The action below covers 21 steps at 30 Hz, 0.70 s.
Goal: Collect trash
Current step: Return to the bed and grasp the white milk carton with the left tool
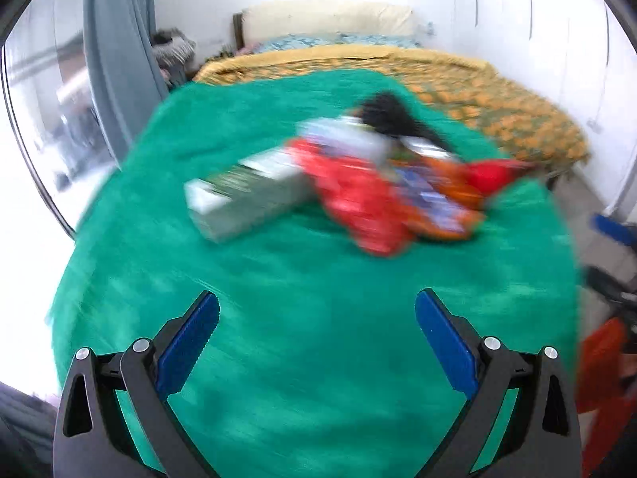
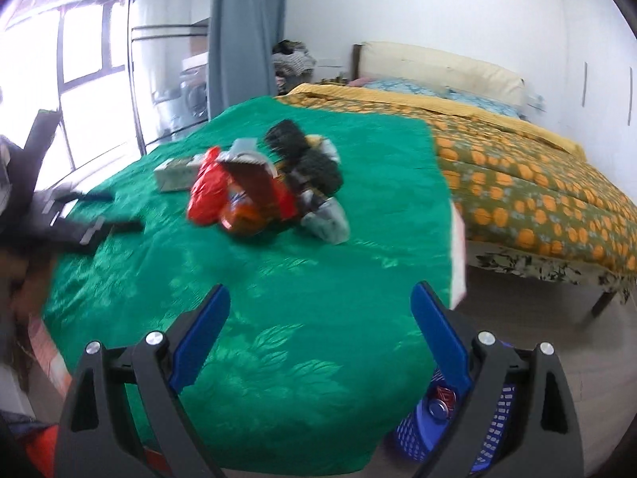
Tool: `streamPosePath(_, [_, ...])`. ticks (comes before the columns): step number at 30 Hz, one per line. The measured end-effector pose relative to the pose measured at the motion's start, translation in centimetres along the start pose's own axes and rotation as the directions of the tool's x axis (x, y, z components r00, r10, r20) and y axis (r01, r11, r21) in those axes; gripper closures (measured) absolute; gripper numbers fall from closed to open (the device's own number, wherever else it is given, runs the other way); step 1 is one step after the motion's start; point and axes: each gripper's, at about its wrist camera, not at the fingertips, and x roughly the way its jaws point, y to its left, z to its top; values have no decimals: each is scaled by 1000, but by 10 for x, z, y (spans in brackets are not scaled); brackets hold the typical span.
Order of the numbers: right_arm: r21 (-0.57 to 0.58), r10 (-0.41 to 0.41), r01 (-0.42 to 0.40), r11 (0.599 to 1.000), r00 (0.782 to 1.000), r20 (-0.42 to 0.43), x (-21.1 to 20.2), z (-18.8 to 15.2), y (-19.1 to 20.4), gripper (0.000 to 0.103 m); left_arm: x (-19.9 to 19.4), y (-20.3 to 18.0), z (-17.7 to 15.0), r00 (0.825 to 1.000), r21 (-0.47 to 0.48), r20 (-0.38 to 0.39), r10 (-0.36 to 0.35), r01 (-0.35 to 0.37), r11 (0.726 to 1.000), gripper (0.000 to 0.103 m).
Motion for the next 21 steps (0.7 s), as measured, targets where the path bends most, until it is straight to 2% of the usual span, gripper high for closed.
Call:
streamPosePath(2, [-11,-3,3,1000,1000,-3,2,-2,3,13,13,24,12,1000,45,-11,0,0,999,5])
streamPosePath(4, [-8,-10,10,1000,1000,-3,3,-2,0,13,35,47,23,997,107,-62,-35,41,993,5])
streamPosePath(10, [43,-41,41,998,999,-5,2,-5,-15,13,76,78,50,993,247,-117,-2,32,968,5])
streamPosePath(12, [52,-48,48,998,999,-6,3,-6,-18,13,83,75,57,993,260,-114,-6,36,965,5])
streamPosePath(15, [55,-52,52,997,999,-10,6,-6,-19,13,95,69,73,993,290,-107,-51,80,954,5])
streamPosePath(21, [59,-49,50,997,999,-12,6,-6,-19,13,117,50,79,986,353,-152,-70,120,928,7])
